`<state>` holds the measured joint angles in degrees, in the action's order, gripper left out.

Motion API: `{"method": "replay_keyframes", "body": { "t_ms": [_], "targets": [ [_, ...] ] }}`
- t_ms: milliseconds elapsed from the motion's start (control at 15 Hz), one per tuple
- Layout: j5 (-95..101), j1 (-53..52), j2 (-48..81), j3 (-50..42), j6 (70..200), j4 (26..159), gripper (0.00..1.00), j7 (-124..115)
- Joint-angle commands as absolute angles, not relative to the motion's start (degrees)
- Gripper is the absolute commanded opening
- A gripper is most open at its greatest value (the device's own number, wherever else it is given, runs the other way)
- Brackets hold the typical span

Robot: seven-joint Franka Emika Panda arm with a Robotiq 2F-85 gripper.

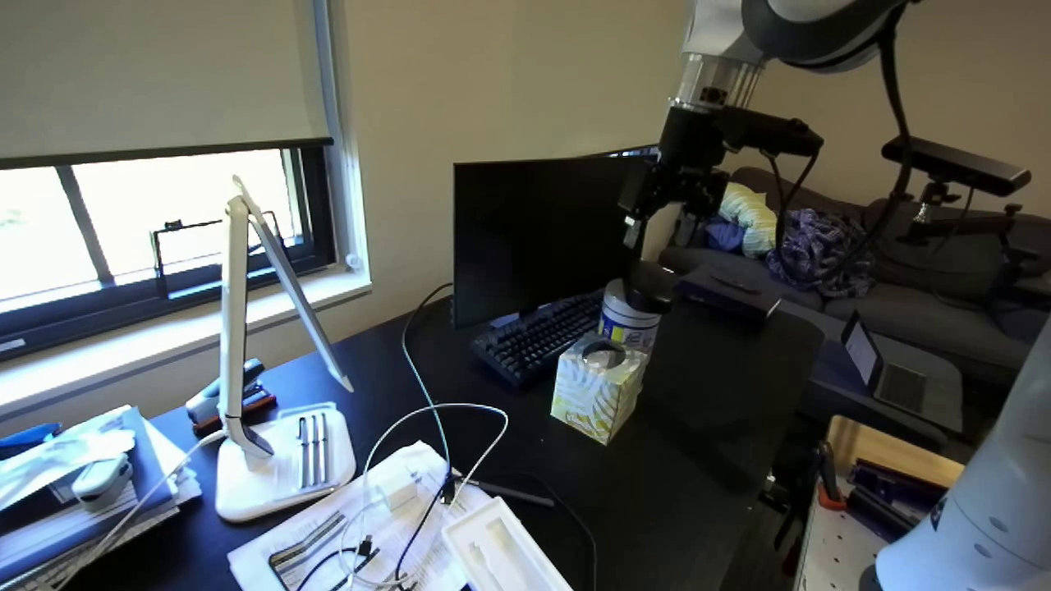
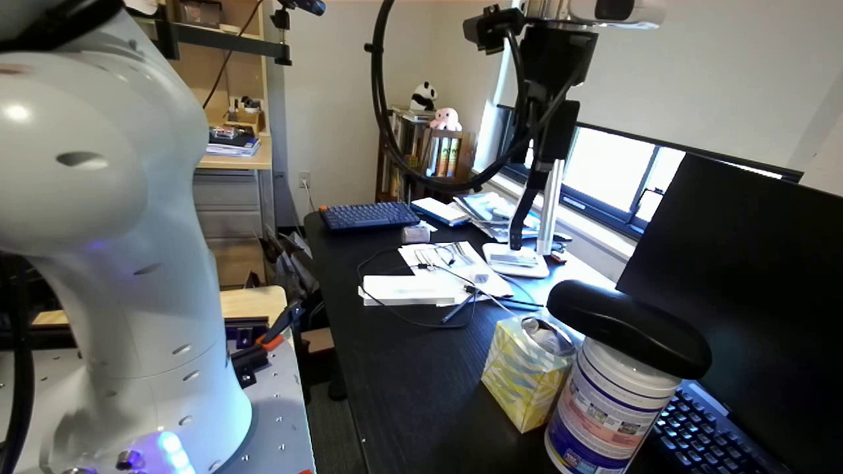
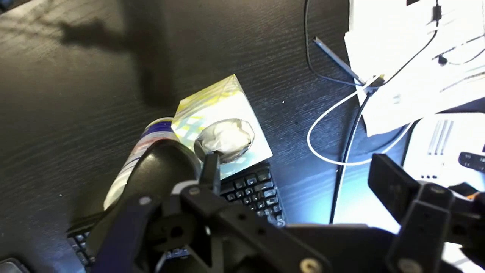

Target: Take the tissue box from the top of the white bottle and put it on the table then take the black case and put it on the white bottle

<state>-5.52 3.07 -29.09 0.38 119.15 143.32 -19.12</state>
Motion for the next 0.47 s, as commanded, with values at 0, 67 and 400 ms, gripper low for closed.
{"method": "replay_keyframes", "body": {
  "t_ms": [0,67,400],
  "targets": [
    [-5.2,1.7,-29.0,-1.2,116.2,143.0,1.00,-8.3],
    [-5.1,1.4,-29.1,-1.8,115.8,143.1,1.00,-5.1],
    [-5.5,2.0,-29.0,-2.5,115.8,143.2,1.00,-0.6]
  ]
}}
